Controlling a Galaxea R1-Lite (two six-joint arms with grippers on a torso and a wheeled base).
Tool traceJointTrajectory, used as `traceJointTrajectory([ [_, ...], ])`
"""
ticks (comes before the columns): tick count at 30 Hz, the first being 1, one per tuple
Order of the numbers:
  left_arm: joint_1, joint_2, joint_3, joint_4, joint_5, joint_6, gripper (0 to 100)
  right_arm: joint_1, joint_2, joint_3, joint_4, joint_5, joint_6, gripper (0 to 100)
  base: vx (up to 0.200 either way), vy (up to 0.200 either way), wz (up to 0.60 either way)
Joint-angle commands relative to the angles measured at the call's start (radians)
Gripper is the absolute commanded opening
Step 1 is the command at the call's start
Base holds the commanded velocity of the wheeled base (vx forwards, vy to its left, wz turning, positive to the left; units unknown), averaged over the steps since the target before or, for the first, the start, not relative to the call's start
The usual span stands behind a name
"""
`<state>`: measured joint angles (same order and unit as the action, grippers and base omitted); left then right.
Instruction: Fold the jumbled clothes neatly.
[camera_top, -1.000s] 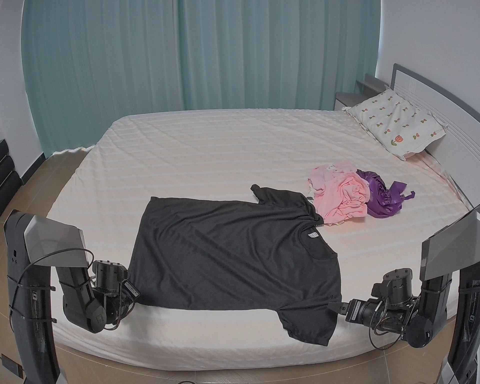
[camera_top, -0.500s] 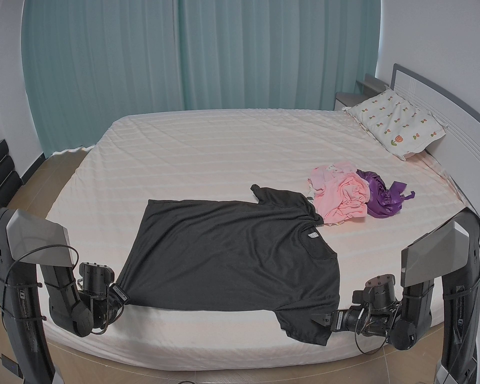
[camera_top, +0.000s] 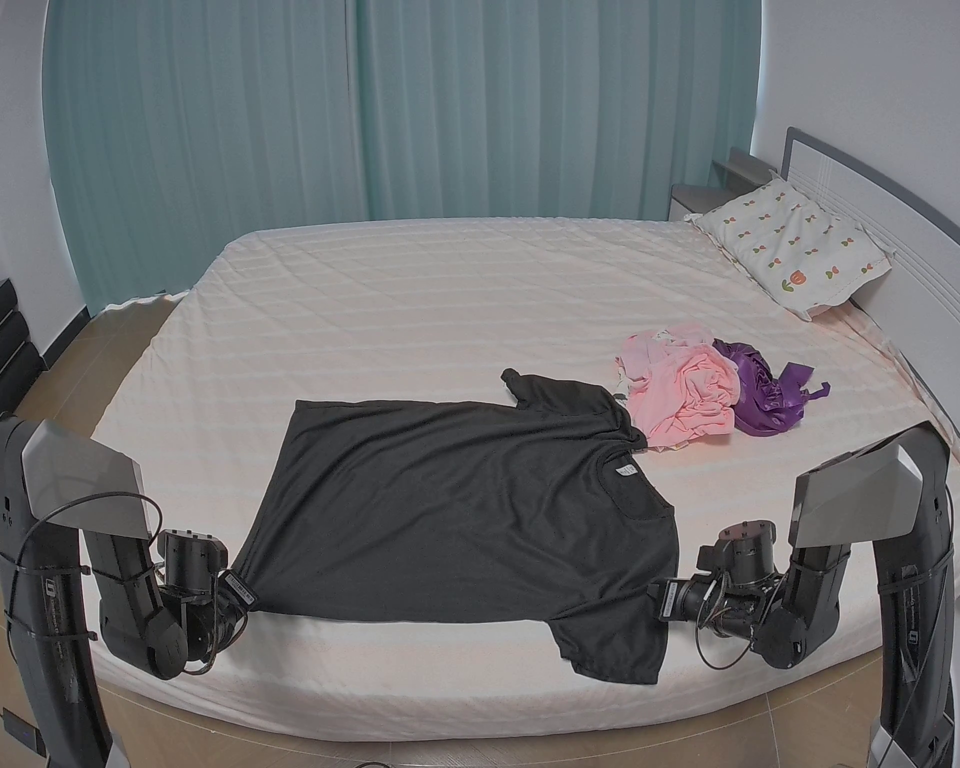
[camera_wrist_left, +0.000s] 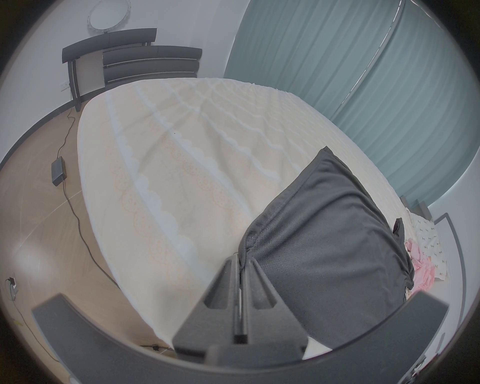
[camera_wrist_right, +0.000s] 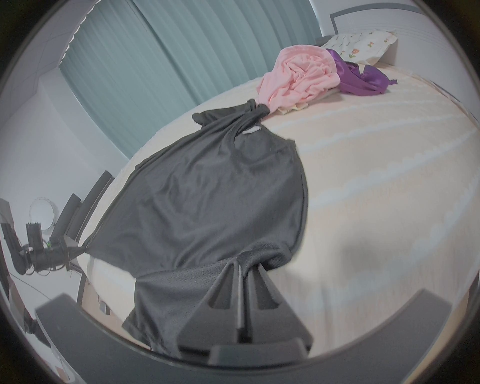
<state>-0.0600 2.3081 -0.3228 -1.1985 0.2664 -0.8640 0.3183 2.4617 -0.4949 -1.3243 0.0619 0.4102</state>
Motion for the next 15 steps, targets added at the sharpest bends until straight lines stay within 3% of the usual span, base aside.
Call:
traceJointTrajectory([
  [1, -0.007, 0.045, 0.010, -0.033, 0.001, 0.002, 0, -0.031, 0.000, -0.111, 0.062, -0.001, -0.019, 0, 0.000, 0.000, 0.00],
  [10, -0.006, 0.053, 0.010, -0.053, -0.033, -0.001, 0, -0.035, 0.014, -0.200, 0.079, 0.004, -0.106, 0, 0.000, 0.000, 0.00],
  [11, -0.006, 0.053, 0.010, -0.053, -0.036, -0.001, 0, -0.035, 0.023, -0.194, 0.077, 0.013, -0.131, 100, 0.000, 0.000, 0.00],
  [15, -0.006, 0.053, 0.010, -0.053, -0.038, -0.003, 0, -0.042, 0.014, -0.180, 0.065, 0.004, -0.131, 100, 0.000, 0.000, 0.00],
])
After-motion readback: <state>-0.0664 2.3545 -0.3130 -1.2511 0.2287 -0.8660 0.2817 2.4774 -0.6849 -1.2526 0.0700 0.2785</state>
